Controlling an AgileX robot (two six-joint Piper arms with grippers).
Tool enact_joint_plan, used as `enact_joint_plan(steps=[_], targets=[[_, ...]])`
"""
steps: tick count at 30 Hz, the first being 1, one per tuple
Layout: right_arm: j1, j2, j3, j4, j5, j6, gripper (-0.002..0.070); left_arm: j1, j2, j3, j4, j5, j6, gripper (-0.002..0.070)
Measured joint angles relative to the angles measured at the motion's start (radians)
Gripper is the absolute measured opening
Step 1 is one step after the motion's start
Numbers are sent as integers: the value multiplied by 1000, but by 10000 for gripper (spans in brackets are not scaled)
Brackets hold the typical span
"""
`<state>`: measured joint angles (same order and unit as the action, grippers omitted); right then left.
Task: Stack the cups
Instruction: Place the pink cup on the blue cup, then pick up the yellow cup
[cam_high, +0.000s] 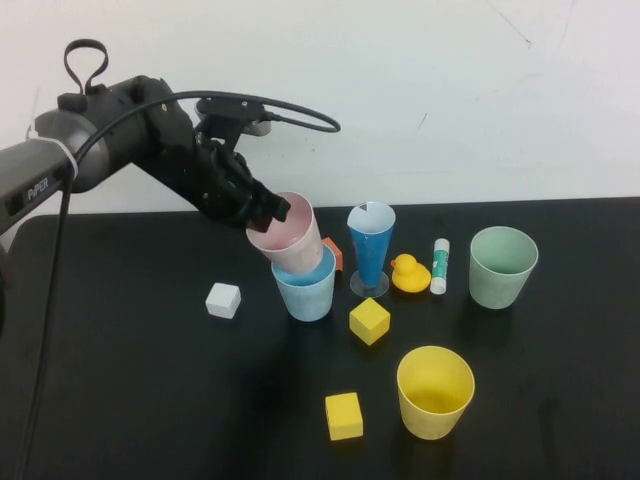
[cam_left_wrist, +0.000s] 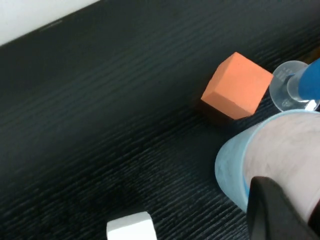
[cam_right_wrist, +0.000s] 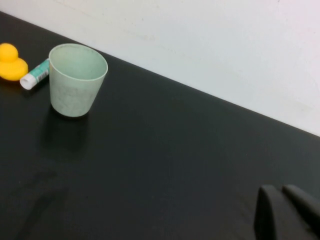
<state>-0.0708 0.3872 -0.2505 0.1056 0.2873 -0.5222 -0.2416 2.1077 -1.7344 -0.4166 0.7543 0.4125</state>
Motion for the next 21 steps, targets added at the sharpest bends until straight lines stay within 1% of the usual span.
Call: enact_joint_plan(steps=[1,3,6,8,10,11,13,18,21], targets=[[0,0,0,2,0,0,-1,-3,0,0,0,0,9,24],[0,0,0,9,0,0,-1,-7,0,-2,0,-2,36,81],[0,0,-3,19,12,0,-1,-14,0,-2,2,-6,59,231],[0,0,-15,25,37,-4,-1,-21,0,-2,-2,-15,66,306],[0,0,-31,35,61,-24,-1,-30,0,-11,-2,-15,70,334],[0,0,-43,47,81,-38,-1,-34,0,-20,-2,-15,72,331],[0,2,-70,74,130,-84,-1,-37,0,-43,-4,-6,72,298],[0,39,-185,213,254,-253,-1,-37,-37,-120,19,41,70,121],[20,83,-262,286,276,-334,-1,-37,-89,-145,24,50,70,50]])
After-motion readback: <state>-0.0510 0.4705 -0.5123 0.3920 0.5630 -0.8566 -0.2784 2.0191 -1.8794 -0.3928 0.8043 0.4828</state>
